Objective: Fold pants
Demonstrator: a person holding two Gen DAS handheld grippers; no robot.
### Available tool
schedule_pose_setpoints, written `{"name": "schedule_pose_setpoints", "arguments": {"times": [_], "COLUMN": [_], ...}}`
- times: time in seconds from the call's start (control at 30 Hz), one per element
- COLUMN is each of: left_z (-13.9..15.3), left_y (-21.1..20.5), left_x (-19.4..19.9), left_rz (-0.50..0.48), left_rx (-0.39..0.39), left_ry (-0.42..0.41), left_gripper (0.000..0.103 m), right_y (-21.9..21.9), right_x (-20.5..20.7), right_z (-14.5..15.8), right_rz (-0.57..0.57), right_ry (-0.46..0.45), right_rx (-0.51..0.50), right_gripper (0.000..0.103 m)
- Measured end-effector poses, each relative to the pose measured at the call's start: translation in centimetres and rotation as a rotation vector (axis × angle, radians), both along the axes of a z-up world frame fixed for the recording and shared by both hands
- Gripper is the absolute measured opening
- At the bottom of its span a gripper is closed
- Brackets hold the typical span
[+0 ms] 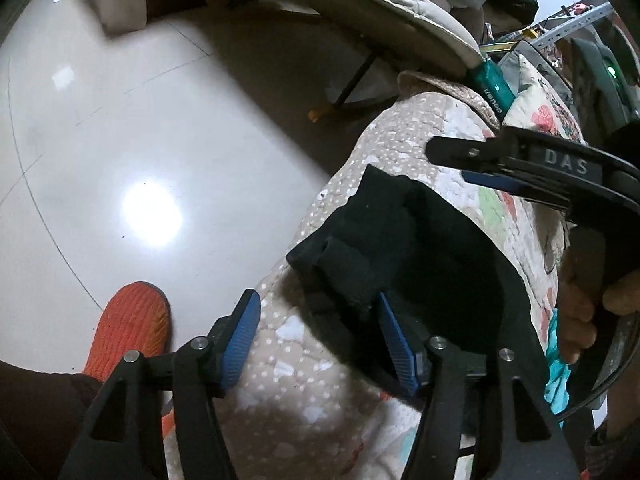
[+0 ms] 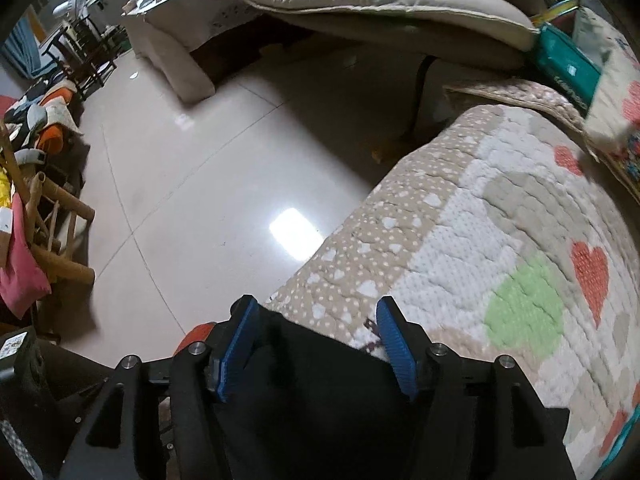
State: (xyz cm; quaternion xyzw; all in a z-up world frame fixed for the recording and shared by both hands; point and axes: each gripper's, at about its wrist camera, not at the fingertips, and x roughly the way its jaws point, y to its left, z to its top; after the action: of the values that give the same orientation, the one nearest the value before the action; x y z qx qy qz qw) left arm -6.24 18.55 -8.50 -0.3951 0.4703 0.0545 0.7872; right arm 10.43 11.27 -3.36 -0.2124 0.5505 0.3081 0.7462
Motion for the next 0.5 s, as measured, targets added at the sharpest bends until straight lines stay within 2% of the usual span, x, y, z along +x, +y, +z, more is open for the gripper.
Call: {"name": "schedule_pose_setpoints", "arguments": {"times": [0.13, 0.37, 0.5], "left_z": [-0.8, -3.0, -3.3], "left_y": [0.1, 1.0, 0.5], "left_x": [0.0, -0.5, 0.3], "left_rz": [0.008, 0.092, 0.083], "left_rx": [0.001, -0.072, -0.089], "left_ry": [0.013, 0.086, 0.063], "left_gripper": [0.067, 0.083, 0.085], "right_y": [1.6, 4.9, 6.1], "right_x": [-0.2, -1.5, -2.5], "right_z": [-1.6, -5.1, -6.6], "right_rz": [0.053, 0.18, 0.23], "right_ry": [0.022, 0.032, 0.037], "right_rx": [-0.039, -0.171, -0.231], "right_gripper": [0.068, 0.072, 0.073]}}
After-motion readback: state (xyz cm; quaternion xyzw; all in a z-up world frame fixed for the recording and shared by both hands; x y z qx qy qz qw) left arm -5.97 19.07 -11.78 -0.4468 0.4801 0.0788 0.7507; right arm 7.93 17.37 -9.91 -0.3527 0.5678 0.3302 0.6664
